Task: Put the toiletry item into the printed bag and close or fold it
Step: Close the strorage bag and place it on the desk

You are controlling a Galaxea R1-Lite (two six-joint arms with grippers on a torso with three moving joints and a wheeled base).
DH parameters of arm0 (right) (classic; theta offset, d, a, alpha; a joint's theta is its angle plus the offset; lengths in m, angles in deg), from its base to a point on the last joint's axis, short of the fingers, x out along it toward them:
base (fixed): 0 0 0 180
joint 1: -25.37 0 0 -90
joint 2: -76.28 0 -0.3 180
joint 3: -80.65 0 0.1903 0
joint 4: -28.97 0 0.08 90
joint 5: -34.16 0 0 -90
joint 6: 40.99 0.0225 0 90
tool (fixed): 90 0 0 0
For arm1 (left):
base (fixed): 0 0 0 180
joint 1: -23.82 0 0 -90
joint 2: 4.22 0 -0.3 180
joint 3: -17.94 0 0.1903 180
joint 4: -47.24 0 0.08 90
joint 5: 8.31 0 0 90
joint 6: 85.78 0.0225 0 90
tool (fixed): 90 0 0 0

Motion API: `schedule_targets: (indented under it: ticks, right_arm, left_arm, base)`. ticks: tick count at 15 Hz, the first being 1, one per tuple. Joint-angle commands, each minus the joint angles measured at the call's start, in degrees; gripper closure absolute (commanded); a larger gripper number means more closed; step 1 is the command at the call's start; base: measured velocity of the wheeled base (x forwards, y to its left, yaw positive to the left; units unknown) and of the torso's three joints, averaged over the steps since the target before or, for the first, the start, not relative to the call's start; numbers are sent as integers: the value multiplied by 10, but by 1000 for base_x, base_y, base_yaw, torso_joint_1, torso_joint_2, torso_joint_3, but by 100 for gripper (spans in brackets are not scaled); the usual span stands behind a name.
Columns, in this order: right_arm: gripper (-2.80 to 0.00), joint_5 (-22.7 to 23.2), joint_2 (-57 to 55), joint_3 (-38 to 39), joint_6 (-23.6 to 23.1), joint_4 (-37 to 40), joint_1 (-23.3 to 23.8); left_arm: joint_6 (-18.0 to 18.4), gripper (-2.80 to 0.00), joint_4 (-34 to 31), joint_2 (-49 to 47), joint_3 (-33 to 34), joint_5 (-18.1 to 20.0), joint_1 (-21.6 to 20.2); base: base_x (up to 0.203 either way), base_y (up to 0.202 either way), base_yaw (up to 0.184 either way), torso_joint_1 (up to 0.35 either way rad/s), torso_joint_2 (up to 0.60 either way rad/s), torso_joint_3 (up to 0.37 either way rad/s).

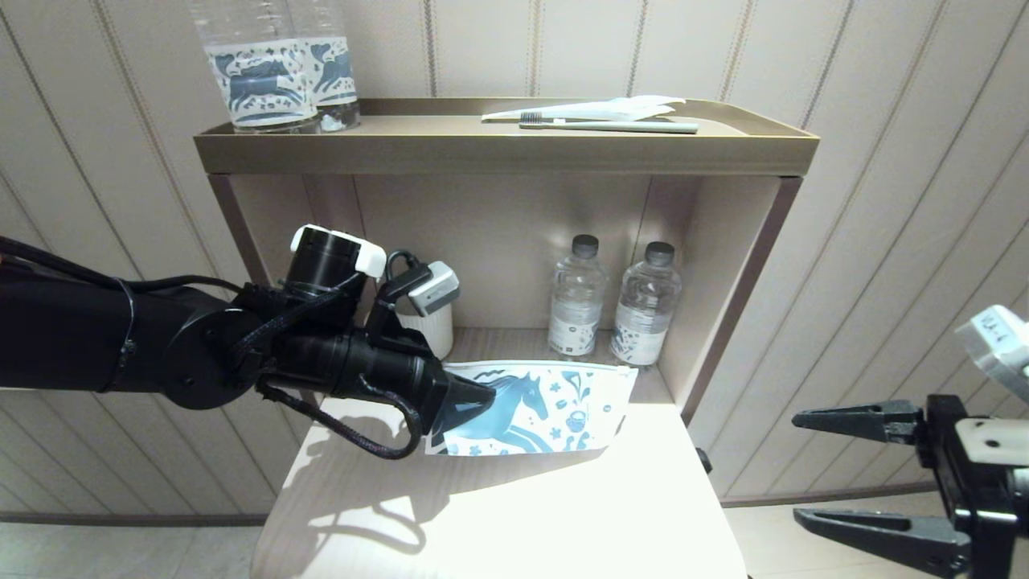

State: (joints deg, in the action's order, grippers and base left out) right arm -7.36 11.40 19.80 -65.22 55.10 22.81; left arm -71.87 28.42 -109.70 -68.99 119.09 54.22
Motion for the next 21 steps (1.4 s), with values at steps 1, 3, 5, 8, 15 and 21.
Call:
schedule_targets:
  ticks: [1,3,5,8,15,21]
  right_arm:
    - [-280,3,-2,1,-1,1,0]
    - [0,4,-3,4,-1,0,-1]
    - [0,4,-6,5,-2,1,0]
    - [0,5,-4,7,-2,0,-1]
    - [0,5,-6,7,-2,0,-2]
    - [0,5,-5,7,-3,0,-1]
  left_arm:
    - [1,0,0,-1,2,2,0]
    - [1,0,0,-1,4,2,1]
    - [0,0,0,-2,3,2,0]
    - [0,0,0,-1,6,2,1]
    - [1,-280,7,-1,16,-6,1]
    - [0,-280,18,48,31,-17,-4]
  base:
    - [0,0,0,0,0,0]
    - [0,0,0,0,0,0]
    - [0,0,0,0,0,0]
    - [0,0,0,0,0,0]
    - [0,0,0,0,0,0]
    - [0,0,0,0,0,0]
